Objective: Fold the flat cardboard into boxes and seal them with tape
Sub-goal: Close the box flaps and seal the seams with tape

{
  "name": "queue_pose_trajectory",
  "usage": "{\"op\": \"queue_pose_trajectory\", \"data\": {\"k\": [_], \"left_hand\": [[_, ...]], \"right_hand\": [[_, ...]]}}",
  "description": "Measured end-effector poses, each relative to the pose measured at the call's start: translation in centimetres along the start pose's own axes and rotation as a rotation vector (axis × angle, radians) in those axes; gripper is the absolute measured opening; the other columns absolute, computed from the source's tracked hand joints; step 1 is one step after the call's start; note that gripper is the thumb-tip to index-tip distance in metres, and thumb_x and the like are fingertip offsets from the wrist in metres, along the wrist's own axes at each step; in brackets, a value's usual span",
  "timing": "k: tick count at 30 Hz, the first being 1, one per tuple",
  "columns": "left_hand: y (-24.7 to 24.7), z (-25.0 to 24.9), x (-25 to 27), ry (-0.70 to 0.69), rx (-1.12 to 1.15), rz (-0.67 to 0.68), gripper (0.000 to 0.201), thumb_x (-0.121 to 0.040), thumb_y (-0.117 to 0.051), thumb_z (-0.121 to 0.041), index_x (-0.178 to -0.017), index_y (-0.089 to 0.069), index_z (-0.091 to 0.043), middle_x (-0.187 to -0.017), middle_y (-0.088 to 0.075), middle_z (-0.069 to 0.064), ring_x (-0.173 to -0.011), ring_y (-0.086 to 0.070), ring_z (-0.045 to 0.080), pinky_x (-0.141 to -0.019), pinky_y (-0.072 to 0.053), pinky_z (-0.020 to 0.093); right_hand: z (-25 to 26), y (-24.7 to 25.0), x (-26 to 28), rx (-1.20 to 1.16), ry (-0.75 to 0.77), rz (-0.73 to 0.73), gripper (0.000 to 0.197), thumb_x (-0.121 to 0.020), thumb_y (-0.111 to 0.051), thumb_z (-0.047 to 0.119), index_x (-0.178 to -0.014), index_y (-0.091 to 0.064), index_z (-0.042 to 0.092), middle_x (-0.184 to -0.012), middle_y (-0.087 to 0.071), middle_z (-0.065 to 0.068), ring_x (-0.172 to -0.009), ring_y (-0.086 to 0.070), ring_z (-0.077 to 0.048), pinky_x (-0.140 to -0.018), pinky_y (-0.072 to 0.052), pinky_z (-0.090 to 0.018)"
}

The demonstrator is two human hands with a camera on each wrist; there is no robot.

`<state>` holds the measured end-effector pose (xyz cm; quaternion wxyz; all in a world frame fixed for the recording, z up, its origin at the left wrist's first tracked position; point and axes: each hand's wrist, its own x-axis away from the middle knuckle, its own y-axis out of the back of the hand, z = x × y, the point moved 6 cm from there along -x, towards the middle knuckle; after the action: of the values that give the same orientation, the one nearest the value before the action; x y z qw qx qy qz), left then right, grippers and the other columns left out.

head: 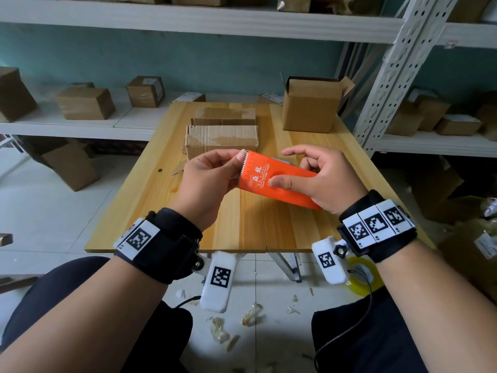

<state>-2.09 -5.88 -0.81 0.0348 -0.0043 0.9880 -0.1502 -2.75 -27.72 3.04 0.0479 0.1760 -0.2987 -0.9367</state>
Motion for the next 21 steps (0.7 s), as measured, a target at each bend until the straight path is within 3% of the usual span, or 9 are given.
{"op": "queue_pose_trajectory", "data": {"k": [4,7,10,13,17,21], "left_hand": [[-0.2,-0.1,0.4,-0.022,-0.012,-0.03,0.023,-0.092,-0.074,-0.023,-0.103,-0.076,-0.003,-0.098,-0.078,0.019,-0.088,-0.074,0.029,-0.084,-0.063,0.046],[-0.4,0.0,0.5,-0.021,-0.014,-0.03,0.017,-0.097,-0.073,-0.017,-0.104,-0.075,-0.002,-0.096,-0.078,0.018,-0.088,-0.072,0.028,-0.089,-0.062,0.047],[-0.3,-0.2,0.4,-0.019,-0.003,-0.041,0.016,-0.099,-0.071,-0.014,-0.104,-0.075,0.0,-0.093,-0.076,0.017,-0.084,-0.071,0.026,-0.081,-0.064,0.039],[0.1,-0.3,0.2,-0.035,0.013,-0.038,0.023,-0.099,-0.071,-0.015,-0.11,-0.072,0.006,-0.087,-0.07,0.016,-0.081,-0.065,0.026,-0.076,-0.063,0.034],[0.2,-0.1,0.2,-0.025,0.017,-0.037,0.023,-0.1,-0.071,-0.014,-0.111,-0.072,0.006,-0.081,-0.07,0.01,-0.075,-0.066,0.019,-0.078,-0.059,0.034],[-0.2,-0.2,0.6,-0.03,0.039,-0.011,0.022,-0.097,-0.073,-0.013,-0.109,-0.072,0.005,-0.081,-0.069,0.011,-0.074,-0.066,0.018,-0.077,-0.059,0.032]], "right_hand": [[-0.5,0.4,0.0,-0.022,-0.005,-0.023,0.094,-0.064,-0.084,0.07,-0.145,-0.048,0.039,-0.07,-0.067,0.003,-0.072,-0.071,-0.011,-0.076,-0.061,-0.037],[-0.7,0.8,0.1,-0.024,-0.027,-0.01,0.099,-0.062,-0.084,0.072,-0.147,-0.044,0.038,-0.073,-0.067,0.0,-0.073,-0.073,-0.012,-0.075,-0.061,-0.037],[-1.1,0.9,0.2,-0.015,-0.047,-0.012,0.084,-0.058,-0.082,0.079,-0.123,-0.049,0.038,-0.072,-0.066,0.0,-0.071,-0.072,-0.014,-0.072,-0.062,-0.042],[-1.2,1.3,0.3,0.029,-0.064,-0.035,0.075,-0.054,-0.079,0.088,-0.096,-0.042,0.038,-0.078,-0.066,-0.004,-0.076,-0.073,-0.019,-0.068,-0.062,-0.043],[-0.8,1.6,0.6,0.068,-0.026,-0.038,0.076,-0.057,-0.078,0.085,-0.086,-0.039,0.027,-0.073,-0.056,0.004,-0.071,-0.066,-0.018,-0.071,-0.06,-0.046],[-0.9,2.0,0.7,0.051,-0.011,-0.037,0.075,-0.058,-0.081,0.082,-0.084,-0.039,0.026,-0.07,-0.054,0.006,-0.068,-0.062,-0.019,-0.069,-0.058,-0.047]]}}
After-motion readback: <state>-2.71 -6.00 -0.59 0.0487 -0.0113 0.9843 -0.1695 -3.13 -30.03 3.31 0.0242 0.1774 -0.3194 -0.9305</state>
